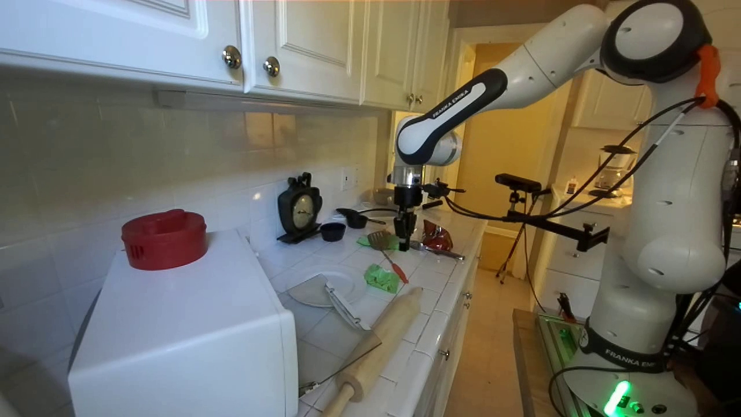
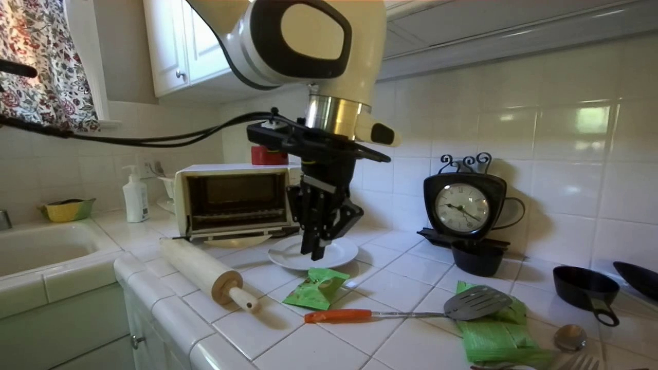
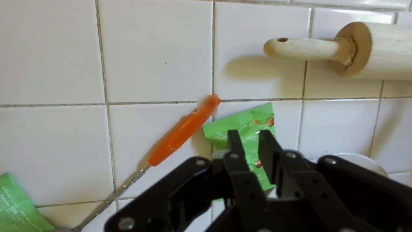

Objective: Move the green packet from the plate to the mini oven

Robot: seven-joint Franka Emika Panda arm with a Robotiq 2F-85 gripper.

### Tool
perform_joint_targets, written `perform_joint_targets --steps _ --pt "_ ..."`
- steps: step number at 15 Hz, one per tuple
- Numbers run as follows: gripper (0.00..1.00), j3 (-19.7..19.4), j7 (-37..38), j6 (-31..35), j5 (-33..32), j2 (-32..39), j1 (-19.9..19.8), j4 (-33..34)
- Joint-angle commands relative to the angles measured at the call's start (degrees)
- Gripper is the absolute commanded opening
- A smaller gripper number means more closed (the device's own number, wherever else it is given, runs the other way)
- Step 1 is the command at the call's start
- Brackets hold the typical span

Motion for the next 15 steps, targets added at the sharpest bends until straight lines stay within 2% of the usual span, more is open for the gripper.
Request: perform_joint_targets --steps 1,7,9,15 --pt "0.54 0.05 -9.28 -3.16 4.80 6.06 -1.82 6.26" --pt "0.96 2.15 -17.35 -2.80 8.25 13.16 -4.47 12.46" --pt "1.00 3.39 -19.86 -2.30 9.82 15.25 -5.12 14.29" --pt "1.00 6.77 -23.29 -0.92 11.73 19.17 -5.94 17.36"
